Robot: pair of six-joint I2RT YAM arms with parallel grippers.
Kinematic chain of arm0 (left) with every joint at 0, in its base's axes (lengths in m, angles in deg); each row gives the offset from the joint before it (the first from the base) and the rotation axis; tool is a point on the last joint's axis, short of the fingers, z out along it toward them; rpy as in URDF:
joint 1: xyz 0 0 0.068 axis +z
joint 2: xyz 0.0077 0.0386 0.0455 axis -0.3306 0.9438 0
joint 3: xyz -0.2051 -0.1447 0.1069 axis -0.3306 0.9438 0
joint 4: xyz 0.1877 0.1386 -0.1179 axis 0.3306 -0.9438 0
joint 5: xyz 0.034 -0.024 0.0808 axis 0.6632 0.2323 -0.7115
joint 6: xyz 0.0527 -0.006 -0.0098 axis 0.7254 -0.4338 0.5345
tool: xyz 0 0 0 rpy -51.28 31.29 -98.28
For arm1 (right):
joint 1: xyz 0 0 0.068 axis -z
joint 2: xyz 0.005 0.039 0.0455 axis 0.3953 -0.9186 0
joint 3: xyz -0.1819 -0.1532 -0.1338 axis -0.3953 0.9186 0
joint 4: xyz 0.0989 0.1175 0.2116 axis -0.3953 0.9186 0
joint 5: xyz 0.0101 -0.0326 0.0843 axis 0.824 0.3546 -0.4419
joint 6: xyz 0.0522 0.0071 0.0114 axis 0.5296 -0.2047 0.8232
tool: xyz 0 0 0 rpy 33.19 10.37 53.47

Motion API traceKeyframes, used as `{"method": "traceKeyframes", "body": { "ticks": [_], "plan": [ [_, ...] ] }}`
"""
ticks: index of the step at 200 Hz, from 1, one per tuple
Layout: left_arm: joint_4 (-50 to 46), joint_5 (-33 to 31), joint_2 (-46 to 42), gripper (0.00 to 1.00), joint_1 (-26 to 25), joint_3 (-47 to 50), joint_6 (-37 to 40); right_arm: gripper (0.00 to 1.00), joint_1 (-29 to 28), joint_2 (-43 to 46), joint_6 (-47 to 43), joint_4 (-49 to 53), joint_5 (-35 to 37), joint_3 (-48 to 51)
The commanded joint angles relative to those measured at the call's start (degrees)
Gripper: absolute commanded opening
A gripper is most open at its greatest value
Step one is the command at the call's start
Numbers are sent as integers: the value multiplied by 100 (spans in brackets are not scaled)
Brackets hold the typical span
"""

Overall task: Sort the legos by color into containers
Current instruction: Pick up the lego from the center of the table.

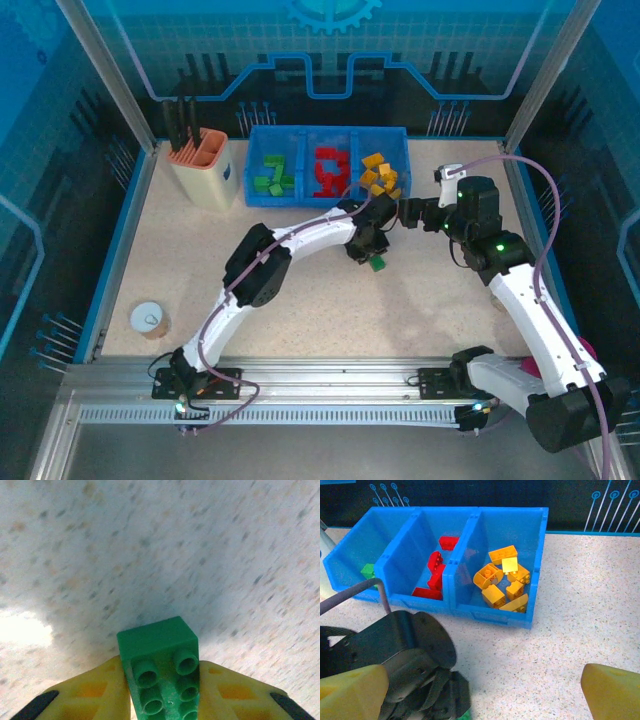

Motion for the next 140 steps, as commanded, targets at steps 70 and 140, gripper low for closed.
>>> {"method": "traceKeyframes", "body": {
  "ticks": [70,140],
  "plan": [
    [-1596,-628,-1023,23,29,1725,1386,100,391,6,-12,-214,-429,141],
    [-1558,-2306,-1940,22,923,938,2642,100,540,-582,-46,-118,-338,25]
  ]
}}
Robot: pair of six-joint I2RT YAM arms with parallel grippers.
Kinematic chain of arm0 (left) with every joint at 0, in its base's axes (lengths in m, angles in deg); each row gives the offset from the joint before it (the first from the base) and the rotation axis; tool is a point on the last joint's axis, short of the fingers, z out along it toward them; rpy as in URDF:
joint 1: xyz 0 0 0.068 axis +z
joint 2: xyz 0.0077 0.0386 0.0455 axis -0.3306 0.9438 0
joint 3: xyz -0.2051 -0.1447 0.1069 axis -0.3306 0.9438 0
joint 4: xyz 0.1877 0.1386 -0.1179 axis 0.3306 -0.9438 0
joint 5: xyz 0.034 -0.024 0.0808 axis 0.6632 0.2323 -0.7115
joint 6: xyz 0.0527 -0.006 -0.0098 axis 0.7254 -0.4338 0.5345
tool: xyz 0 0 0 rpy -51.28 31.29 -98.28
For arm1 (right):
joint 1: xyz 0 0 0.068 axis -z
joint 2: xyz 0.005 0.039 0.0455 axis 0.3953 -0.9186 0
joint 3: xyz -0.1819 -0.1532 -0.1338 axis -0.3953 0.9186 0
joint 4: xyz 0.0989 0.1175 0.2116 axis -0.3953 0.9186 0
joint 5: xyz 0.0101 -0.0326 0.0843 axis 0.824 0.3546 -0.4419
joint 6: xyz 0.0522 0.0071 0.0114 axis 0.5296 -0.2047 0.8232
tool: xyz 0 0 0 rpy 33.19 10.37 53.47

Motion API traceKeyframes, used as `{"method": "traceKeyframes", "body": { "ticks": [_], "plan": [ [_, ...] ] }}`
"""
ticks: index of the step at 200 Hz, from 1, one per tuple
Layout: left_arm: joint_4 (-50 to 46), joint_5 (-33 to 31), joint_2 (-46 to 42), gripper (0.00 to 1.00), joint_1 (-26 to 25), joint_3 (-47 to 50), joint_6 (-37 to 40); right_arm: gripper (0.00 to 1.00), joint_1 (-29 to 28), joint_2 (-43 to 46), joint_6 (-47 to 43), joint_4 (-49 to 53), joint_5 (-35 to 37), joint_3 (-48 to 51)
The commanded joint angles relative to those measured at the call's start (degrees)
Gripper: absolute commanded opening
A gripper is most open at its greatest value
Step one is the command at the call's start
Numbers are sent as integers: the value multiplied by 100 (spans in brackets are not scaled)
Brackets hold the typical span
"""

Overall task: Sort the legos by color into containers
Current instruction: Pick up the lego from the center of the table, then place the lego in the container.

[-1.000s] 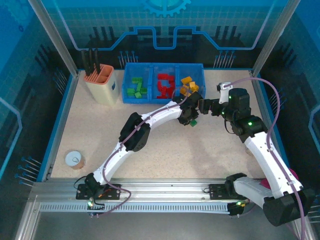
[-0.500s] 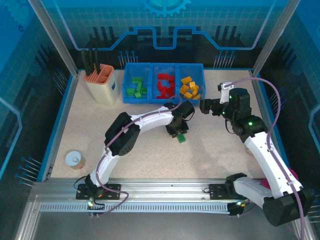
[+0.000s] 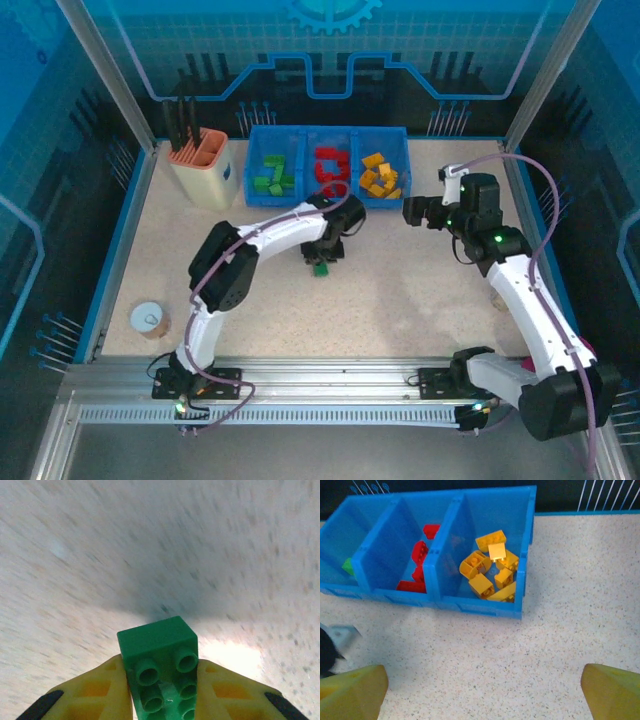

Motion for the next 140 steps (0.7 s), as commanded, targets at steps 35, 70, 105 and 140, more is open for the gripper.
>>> {"method": "traceKeyframes", "body": {
  "ticks": [35,70,105,140],
  "plan": [
    [332,-1125,-678,22,1193,-759,1009,100,86,-481,-32,64,23,-284],
    [1353,-1606,-562,23,1802,-966,1350,100,77,-796,-14,80,-47,-474],
    [1719,-1386,267,24,2205,-1807,1570,100,57,-1057,24,178,-161,-715],
    [1709,-1277,1268,24,2439,-2924,1768,100,2,-1189,-92,452,-201,-989]
  ]
}}
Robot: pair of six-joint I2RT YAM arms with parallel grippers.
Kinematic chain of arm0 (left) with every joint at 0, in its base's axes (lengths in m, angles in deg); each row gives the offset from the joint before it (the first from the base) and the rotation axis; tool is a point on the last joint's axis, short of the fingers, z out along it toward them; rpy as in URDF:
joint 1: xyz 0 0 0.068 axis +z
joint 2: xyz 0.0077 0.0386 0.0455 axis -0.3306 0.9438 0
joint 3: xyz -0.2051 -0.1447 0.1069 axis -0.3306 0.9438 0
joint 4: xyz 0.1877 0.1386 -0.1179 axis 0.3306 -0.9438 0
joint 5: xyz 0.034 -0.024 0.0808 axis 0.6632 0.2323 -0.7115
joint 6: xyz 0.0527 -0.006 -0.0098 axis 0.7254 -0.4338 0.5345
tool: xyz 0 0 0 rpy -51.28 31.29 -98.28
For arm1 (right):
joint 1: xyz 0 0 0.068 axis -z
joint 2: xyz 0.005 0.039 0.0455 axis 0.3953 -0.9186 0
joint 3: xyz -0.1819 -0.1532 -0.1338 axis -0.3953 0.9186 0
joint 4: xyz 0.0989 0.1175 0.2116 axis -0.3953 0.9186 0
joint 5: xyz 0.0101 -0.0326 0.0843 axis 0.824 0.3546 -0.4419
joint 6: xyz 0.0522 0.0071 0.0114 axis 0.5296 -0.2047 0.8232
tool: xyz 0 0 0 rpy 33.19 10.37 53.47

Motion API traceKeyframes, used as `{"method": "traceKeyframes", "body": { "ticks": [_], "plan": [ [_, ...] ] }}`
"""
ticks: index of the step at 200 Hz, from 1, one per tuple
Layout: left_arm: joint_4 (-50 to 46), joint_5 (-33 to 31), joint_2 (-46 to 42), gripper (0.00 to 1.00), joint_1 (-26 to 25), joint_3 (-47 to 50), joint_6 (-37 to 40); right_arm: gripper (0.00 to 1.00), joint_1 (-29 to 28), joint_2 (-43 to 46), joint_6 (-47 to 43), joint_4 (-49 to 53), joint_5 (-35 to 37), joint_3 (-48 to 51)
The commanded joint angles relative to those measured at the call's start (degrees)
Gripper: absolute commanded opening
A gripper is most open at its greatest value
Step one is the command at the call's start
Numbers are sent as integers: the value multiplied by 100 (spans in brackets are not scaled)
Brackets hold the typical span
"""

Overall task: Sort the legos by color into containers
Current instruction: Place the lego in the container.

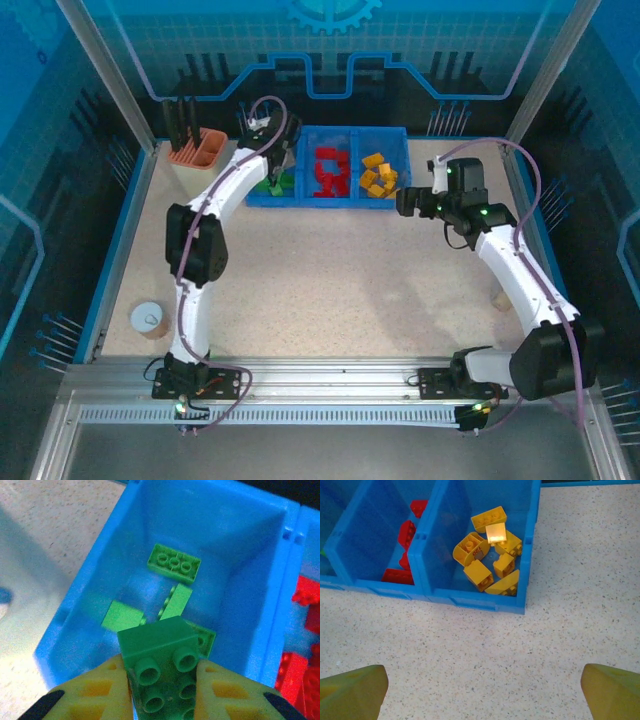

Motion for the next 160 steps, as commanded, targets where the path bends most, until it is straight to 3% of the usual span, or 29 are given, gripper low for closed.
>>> {"method": "traceKeyframes", "body": {
  "ticks": [1,31,79,99,132,160],
  "plan": [
    [35,23,701,24,161,-764,295,100,-4,-72,-88,257,-88,-311],
    [-217,13,1413,25,251,-1668,345,100,-36,-93,-98,331,-47,-408],
    [-129,150,1672,28,303,-1809,325,100,-142,-17,-137,565,141,-514],
    [-103,266,1657,32,323,-1763,329,100,-160,-14,-142,595,165,-528],
    [-89,280,1509,52,343,-1733,451,100,-182,-71,-202,664,257,-644],
    [94,253,1049,54,352,-1461,658,100,-178,-75,-244,662,311,-716]
  ]
}}
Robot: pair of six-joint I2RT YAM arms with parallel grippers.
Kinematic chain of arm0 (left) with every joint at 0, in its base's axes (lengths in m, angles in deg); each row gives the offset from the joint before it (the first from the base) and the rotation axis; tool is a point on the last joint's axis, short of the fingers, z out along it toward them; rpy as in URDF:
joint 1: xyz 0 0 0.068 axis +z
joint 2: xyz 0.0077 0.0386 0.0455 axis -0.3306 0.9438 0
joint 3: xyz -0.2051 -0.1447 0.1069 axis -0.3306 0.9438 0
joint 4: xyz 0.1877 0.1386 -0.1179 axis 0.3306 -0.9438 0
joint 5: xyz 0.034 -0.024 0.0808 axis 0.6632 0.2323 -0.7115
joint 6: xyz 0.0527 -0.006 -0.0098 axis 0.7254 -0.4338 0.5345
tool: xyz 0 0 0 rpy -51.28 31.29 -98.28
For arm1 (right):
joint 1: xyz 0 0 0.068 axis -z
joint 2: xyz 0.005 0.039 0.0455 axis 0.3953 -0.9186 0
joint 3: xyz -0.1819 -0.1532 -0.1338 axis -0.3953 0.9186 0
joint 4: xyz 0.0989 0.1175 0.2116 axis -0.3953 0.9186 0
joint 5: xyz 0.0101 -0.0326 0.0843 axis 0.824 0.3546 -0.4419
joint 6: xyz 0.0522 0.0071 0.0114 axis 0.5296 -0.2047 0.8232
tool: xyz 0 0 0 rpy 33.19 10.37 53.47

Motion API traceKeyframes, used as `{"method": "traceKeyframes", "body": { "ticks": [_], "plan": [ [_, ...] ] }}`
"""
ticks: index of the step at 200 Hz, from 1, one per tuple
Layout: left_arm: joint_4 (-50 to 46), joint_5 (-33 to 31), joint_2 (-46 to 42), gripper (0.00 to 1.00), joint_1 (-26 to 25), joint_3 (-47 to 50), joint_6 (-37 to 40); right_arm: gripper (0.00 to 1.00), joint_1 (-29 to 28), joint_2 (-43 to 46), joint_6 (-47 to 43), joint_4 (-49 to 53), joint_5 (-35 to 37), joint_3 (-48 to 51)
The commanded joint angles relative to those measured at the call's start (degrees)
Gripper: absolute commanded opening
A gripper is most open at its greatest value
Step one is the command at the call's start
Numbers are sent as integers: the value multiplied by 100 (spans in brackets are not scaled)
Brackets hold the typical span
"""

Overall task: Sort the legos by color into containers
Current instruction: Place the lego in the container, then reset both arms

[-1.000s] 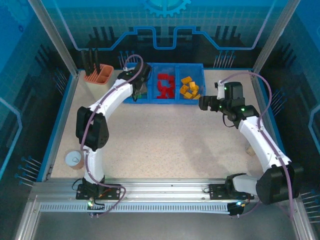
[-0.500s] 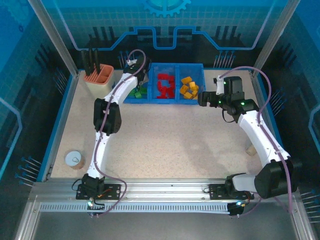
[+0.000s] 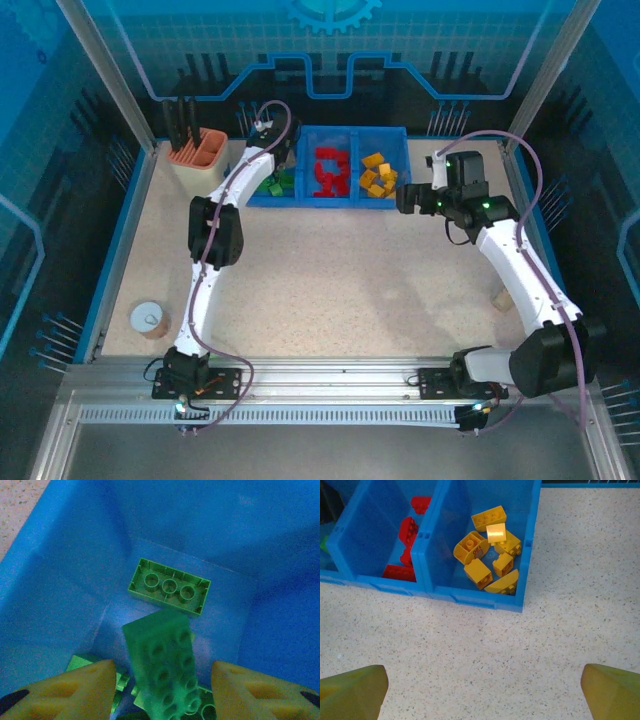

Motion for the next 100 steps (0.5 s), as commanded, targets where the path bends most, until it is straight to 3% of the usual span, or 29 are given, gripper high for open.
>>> {"method": "traceKeyframes", "body": {
  "ticks": [1,39,68,82,100],
  "plan": [
    [165,41,-620,55,55,113,257,100,-80,1,-125,78,125,-220],
    [1211,-4,-1982,58,63,1171,977,100,-134,234,-433,-458,166,74],
    [1624,139,-3301,80,122,2126,1722,100,-124,285,-706,-1032,353,467],
    [2319,289,-4269,98,189,3390,2297,100,-88,372,-829,-1530,442,818],
    [3968,322,-5720,99,328,5647,2606,100,119,520,-828,-2318,329,1443]
  ]
}}
